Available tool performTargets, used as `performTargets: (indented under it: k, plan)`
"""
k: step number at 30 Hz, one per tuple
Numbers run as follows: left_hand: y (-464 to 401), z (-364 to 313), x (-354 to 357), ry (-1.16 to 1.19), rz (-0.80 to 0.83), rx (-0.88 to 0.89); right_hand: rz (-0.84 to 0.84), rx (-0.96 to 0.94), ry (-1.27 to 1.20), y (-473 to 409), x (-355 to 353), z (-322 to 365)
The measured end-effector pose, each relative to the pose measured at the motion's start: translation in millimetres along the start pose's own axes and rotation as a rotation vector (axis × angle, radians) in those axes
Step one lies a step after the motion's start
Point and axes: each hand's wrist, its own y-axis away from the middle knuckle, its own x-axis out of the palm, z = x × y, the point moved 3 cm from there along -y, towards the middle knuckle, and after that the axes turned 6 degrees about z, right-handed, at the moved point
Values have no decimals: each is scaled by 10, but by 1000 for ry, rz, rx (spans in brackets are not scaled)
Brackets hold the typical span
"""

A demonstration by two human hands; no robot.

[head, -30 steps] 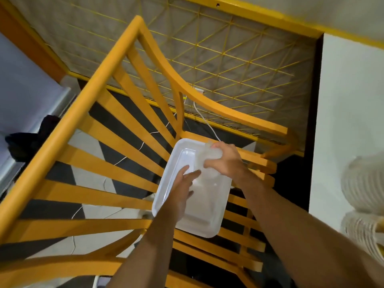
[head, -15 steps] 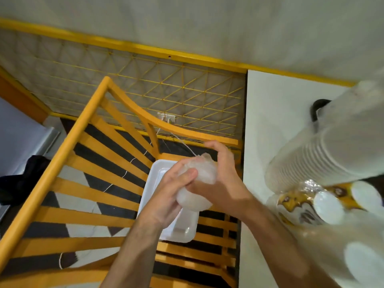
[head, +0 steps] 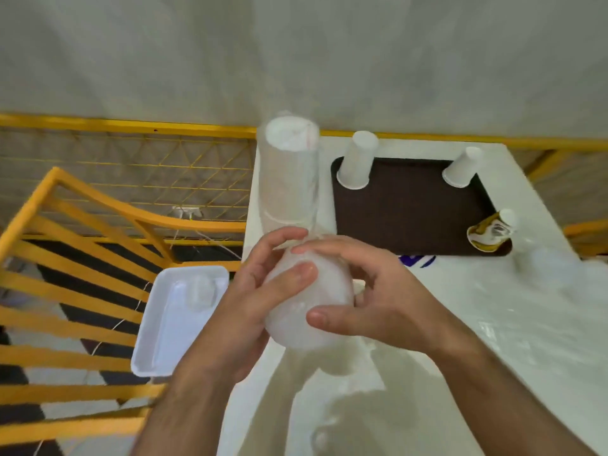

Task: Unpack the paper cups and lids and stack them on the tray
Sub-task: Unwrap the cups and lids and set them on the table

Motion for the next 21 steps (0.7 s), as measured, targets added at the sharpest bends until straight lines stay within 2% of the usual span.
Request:
performTargets:
  k: [9,15,17,19,21]
  plan:
    - [-666,629,1691,-127,55,-78,-359,72,77,1241,-1334,-496]
    - [-1167,1263,2255,-339,103,-179,-596,174,187,1777,-2208,-1022]
    - [-1375,1582,2200,-584,74,-198,-699,219,235,1874,-2583,-1211]
    - [-1565,1905,2010,-1085,102,-202,-779,269,340,1878,-2925,-1373]
    - [-1794,2305,1978,-1428,199,-294,-820,342,442,1866,-3421,-1637]
